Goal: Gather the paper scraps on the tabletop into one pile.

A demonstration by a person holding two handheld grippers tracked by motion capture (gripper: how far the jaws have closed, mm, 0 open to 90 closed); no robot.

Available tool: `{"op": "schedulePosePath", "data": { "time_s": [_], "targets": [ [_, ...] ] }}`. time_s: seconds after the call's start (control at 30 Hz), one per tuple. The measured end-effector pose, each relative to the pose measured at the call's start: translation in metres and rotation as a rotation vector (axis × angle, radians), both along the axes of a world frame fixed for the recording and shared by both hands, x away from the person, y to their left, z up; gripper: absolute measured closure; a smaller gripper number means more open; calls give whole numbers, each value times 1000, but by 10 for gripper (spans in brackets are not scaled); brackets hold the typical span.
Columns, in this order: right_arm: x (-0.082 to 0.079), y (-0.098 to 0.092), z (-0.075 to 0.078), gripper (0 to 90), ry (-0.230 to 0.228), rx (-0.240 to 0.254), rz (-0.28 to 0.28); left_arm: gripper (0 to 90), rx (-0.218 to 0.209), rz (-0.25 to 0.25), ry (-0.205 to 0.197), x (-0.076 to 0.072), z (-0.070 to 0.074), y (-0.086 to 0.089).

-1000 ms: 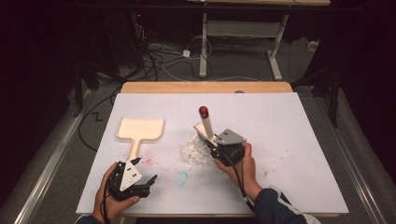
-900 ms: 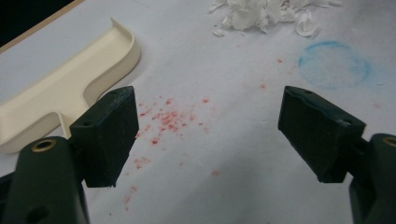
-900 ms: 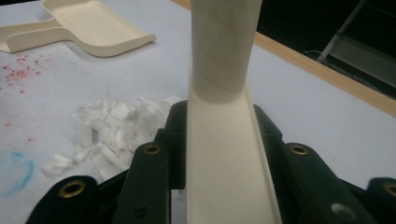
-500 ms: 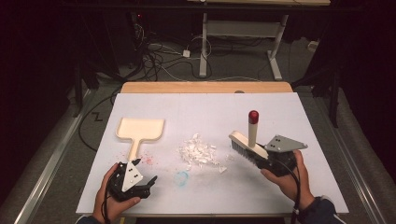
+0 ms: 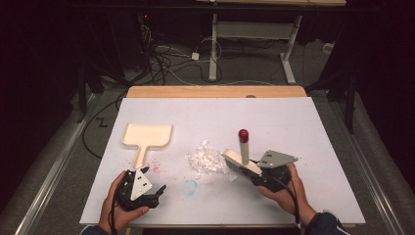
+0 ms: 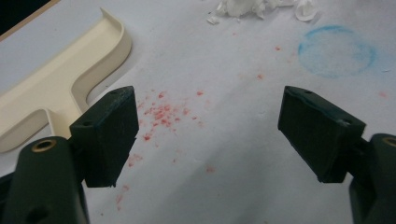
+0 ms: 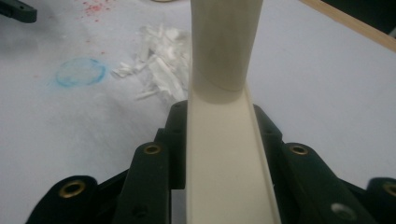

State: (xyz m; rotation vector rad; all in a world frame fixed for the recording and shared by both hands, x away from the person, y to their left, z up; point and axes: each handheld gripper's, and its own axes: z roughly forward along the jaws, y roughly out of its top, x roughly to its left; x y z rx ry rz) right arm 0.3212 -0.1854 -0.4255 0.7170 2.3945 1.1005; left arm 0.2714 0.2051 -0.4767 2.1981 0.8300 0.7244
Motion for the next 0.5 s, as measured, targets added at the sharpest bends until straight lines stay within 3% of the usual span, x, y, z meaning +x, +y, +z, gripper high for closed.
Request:
{"op": "schedulePosePath", "data": {
  "time_s": [0.07,0.2,0.37,0.5],
  "targets": [
    [1,11,0,680,-17,-6,9,190,-1,3,0,0,0,1],
    [4,10,8,680,-41,50,24,190,-3,6,-11,0,0,3],
    [-2,-18,21,679,-31,72,5,190,0,11,-8,-3,2,4],
    [-12,-45,32,679,-42,25,21,199,2,15,-13,-4,2,4]
  ]
}}
